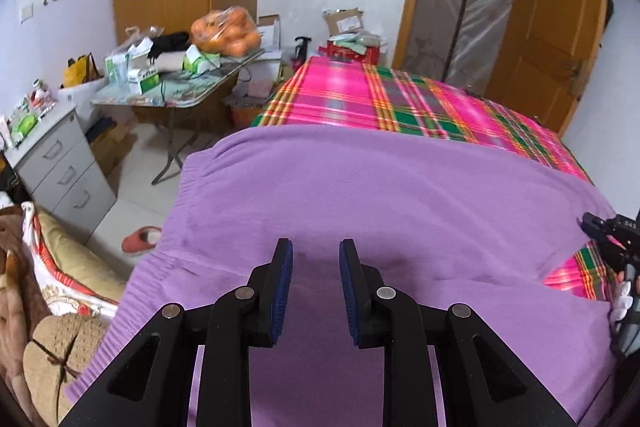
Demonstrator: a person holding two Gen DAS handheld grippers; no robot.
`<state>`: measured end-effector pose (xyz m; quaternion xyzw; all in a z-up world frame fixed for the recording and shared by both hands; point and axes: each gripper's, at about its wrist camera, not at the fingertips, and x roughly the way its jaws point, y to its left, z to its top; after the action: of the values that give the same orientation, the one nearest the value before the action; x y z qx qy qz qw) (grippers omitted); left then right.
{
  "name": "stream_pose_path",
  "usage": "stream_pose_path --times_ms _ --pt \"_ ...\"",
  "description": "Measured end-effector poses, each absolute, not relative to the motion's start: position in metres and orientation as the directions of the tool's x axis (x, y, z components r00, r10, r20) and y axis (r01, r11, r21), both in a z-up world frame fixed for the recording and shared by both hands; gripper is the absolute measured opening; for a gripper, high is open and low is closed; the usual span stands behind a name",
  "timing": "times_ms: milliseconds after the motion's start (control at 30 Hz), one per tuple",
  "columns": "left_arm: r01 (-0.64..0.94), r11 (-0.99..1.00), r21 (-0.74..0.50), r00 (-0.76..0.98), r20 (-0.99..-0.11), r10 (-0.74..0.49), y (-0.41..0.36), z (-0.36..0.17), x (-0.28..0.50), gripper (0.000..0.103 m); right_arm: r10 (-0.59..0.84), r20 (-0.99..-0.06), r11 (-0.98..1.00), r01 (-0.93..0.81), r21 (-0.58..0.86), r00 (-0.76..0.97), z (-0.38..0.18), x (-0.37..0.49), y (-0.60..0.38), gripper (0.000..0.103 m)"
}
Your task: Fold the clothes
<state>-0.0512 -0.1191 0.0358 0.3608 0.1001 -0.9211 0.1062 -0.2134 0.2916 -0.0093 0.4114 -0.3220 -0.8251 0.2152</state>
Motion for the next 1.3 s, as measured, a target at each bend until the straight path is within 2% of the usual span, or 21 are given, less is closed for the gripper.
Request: stream_pose_path --times_ms 400,733,800,1033,1233,1300 --pt "0.242 -0.967 -0.079 -0.659 -0.745 -0.104 -0.092 0.008 -0.068 0.025 -0.612 -0.544 -0.706 0.086 0.703 -0.574 -0.009 -0.213 0.290 0.015" --pt "0.243 -0.968 -0.066 -0.649 -0.752 -0.111 -0.090 0.006 -0.070 0.025 -0.588 -0.580 -0.738 0.079 0.670 -0.564 -0.005 -0.214 0.283 0.015" --pt "0.242 -0.967 -0.075 -0.651 -0.751 -0.105 -0.092 0.006 -0.070 0.025 -0.562 -0.603 -0.779 0.119 0.615 -0.565 0.010 -0.203 0.272 0.028" --pt "0.242 -0.966 -0.089 -0.655 -0.750 -0.095 -0.096 0.007 -0.069 0.025 -0.618 -0.588 -0.786 0.432 0.443 -0.521 0.063 -0.129 0.217 0.028" --pt "0.251 -0.961 -0.117 -0.670 -0.737 -0.086 -0.095 0.008 -0.059 0.025 -0.497 -0.697 -0.825 0.529 0.197 -0.517 0.069 -0.072 0.180 0.028" --pt "0.247 -0.963 -0.110 -0.673 -0.734 -0.089 -0.090 0.008 -0.053 0.025 -0.472 -0.732 -0.824 0.542 0.167 -0.492 0.061 -0.062 0.175 0.028"
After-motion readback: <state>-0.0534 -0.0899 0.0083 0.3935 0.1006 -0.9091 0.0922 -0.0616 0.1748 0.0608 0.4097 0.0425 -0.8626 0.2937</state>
